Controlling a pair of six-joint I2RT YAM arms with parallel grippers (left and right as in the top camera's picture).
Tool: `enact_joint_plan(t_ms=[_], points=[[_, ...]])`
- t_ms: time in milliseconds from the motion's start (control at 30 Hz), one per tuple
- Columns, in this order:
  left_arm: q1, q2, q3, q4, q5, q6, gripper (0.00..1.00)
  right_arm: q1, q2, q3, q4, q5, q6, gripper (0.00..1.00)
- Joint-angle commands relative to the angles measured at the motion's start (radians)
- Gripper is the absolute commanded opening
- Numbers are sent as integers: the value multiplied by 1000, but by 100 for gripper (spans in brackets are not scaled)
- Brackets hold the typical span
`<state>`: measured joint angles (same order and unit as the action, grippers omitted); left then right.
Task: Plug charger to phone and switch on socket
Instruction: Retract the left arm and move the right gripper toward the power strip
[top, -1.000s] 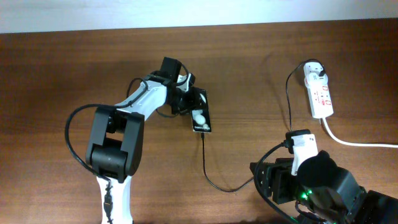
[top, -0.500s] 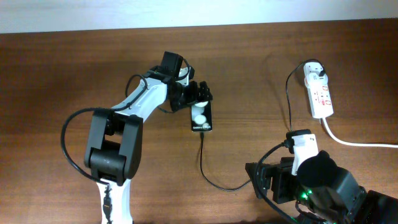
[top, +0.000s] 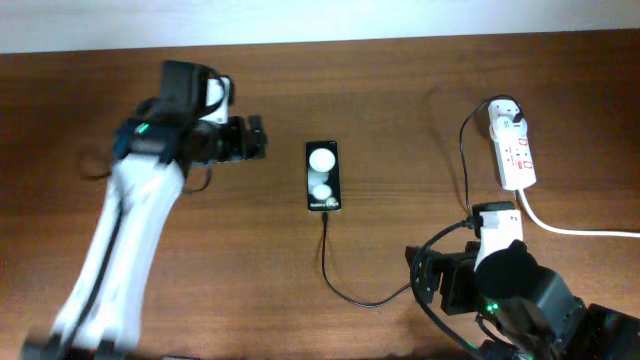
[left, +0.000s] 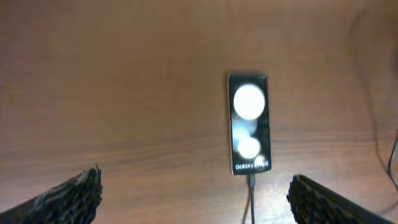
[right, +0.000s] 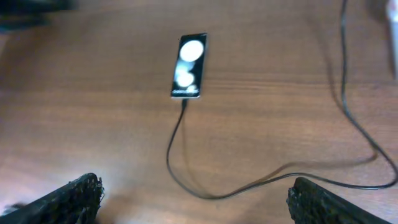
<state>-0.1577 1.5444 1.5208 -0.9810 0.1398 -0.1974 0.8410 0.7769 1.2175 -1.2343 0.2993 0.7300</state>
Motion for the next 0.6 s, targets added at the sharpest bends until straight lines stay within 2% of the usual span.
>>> enact_joint_plan(t_ms=[0,67,200,267,333,400,500,567], points=[[2,-234,3,-119,-171,39,99,-4,58,-18,0,162,0,99],[2,-401,3,-220,-174,39,99,-4,128,-23,5,195,5,99],[2,-618,3,-418,-174,39,99,-6,295,-23,56,196,11,99],[2,-751,3,-570,-174,39,99,-55,412,-23,89,192,40,99],[2,-814,3,-645,-174,39,99,-126,461,-23,94,175,72,99],[2,-910,2,-704,-172,39,99,-289,509,-23,86,153,67,99],[2,-1056,2,-703,-169,37,99,-535,512,-4,73,149,-53,99],[2,-1165,2,-703,-169,31,99,-695,512,47,68,92,-54,98]])
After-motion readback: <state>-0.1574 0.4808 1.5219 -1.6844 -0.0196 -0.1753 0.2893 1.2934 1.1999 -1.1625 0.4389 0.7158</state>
